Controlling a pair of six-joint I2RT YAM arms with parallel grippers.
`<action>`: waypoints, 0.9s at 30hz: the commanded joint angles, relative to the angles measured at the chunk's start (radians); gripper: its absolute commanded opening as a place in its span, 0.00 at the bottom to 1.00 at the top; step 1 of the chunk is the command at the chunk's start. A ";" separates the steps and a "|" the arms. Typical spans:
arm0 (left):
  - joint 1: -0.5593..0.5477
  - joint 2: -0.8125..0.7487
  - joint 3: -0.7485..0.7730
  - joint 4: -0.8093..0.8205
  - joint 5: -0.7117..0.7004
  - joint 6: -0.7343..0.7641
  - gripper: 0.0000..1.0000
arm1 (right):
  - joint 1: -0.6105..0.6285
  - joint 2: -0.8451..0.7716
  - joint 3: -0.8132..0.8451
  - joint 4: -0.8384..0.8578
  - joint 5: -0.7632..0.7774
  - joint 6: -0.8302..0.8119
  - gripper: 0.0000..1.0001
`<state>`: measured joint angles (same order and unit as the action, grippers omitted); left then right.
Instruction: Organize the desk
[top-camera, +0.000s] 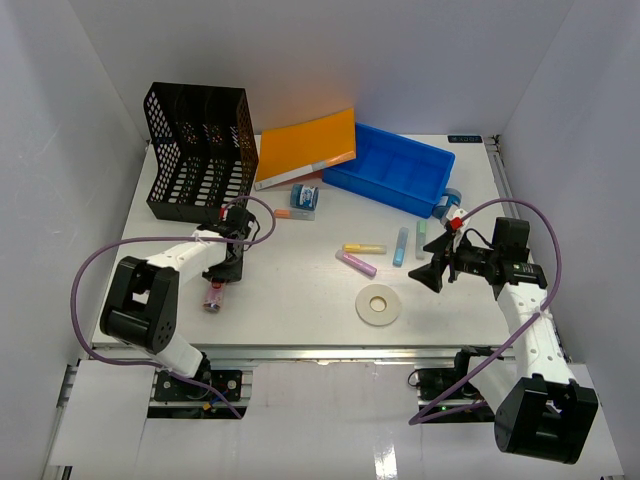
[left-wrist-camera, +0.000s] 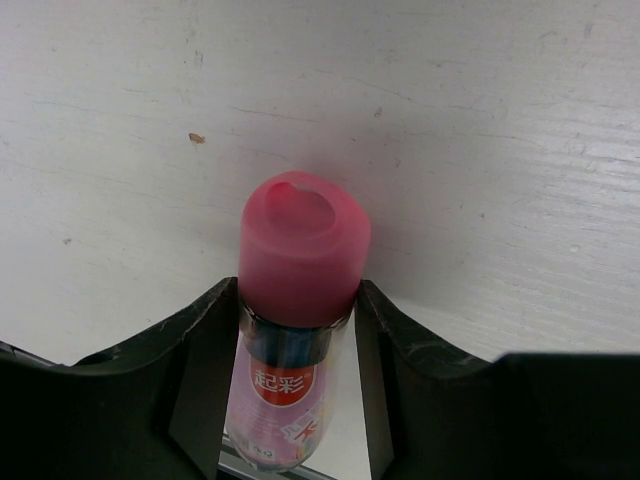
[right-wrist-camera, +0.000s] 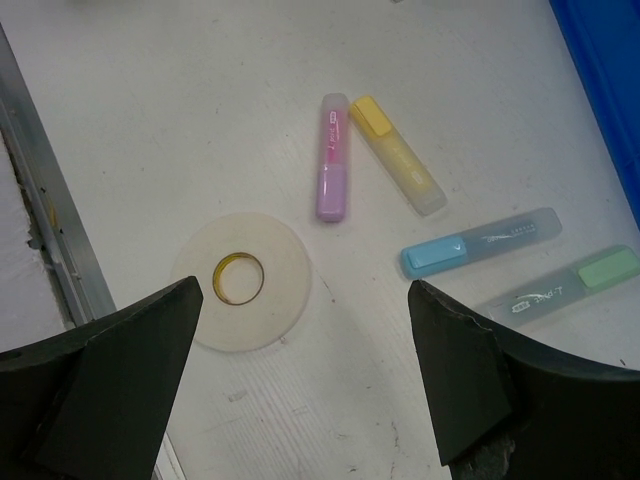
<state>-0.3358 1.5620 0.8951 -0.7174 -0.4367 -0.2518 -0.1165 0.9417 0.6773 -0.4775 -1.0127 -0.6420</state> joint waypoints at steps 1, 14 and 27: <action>0.003 -0.011 0.011 0.038 0.113 -0.011 0.30 | 0.003 -0.014 0.007 -0.027 -0.061 -0.025 0.90; -0.015 -0.335 -0.120 0.610 0.934 -0.479 0.06 | 0.005 0.046 0.030 0.050 -0.103 0.200 0.91; -0.284 0.067 0.086 1.230 0.969 -0.802 0.04 | 0.410 0.068 0.121 0.388 0.485 0.805 0.90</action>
<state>-0.5540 1.5477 0.8271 0.3147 0.5101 -0.9673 0.1865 1.0078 0.7260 -0.2399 -0.7547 -0.0646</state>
